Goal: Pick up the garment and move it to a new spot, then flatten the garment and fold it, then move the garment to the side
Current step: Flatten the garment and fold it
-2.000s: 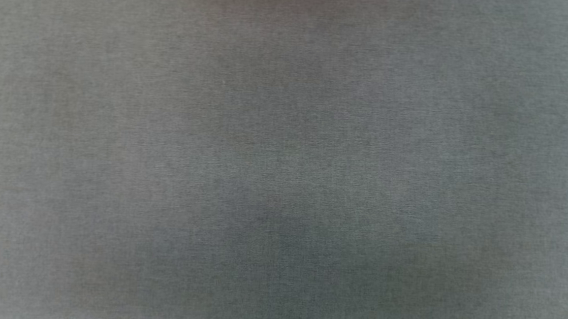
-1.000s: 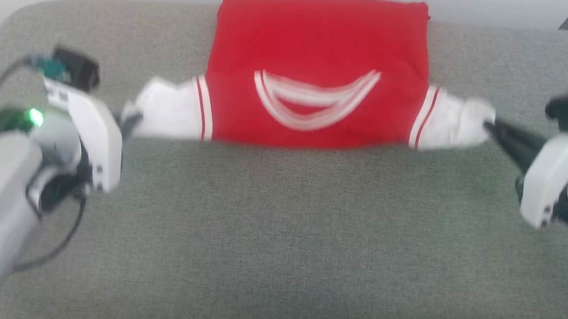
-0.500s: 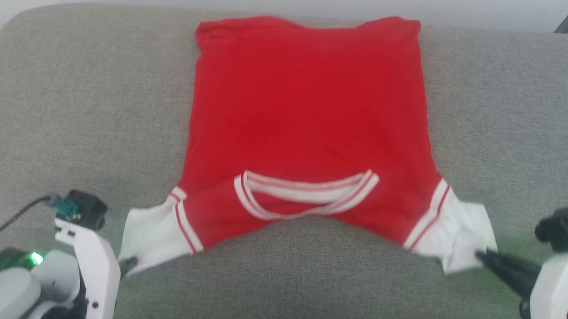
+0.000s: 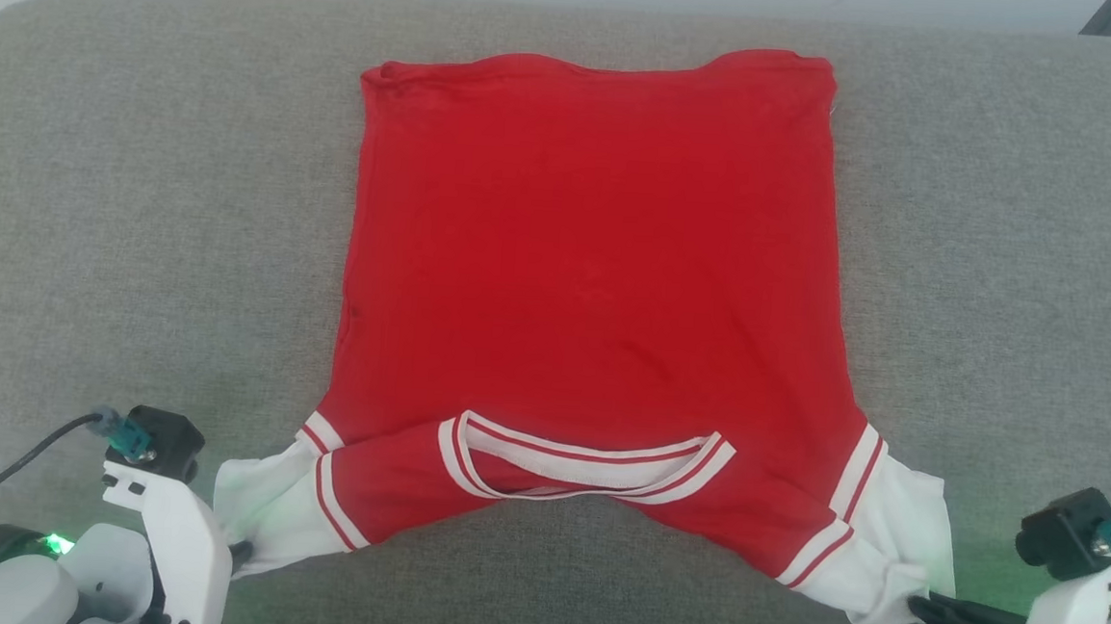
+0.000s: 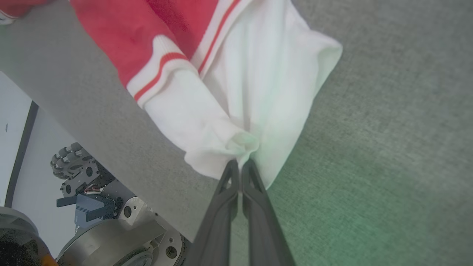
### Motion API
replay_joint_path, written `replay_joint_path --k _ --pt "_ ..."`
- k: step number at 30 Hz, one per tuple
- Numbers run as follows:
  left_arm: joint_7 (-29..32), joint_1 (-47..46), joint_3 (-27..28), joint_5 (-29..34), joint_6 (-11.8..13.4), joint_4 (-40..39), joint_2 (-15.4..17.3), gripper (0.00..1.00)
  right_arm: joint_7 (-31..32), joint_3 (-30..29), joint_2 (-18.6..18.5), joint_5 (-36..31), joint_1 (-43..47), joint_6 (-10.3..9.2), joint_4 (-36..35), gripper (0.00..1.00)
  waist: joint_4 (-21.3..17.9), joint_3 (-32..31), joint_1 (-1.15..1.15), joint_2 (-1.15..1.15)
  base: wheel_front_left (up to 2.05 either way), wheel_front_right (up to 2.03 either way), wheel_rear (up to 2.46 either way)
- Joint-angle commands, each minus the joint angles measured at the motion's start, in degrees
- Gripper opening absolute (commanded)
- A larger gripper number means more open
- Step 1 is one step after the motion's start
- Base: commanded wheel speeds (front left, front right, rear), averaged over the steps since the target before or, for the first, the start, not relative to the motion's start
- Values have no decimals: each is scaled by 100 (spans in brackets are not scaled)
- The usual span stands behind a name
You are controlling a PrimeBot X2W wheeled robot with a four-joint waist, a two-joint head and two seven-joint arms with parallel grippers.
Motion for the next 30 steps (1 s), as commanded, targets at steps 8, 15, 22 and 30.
replay_joint_path --k 8,15,22,30 --pt "-127 -104 -13 58 -15 33 -255 0 364 -351 599 -684 -27 -7 278 100 -20 4 0 0 0 0 0" --pt "-203 -162 -43 138 -47 4 -357 0 708 -1403 1079 -900 -68 -2 -197 100 62 34 0 0 0 0 0" --pt "-240 -393 -74 249 -153 -23 -576 0 1096 -2286 1875 -1820 -1067 -1 -452 100 263 276 0 0 0 0 0" --pt "-172 -866 -204 426 -375 213 -1011 0 1107 -2197 2192 -2373 -3246 -2 1095 100 689 638 0 0 0 0 0"
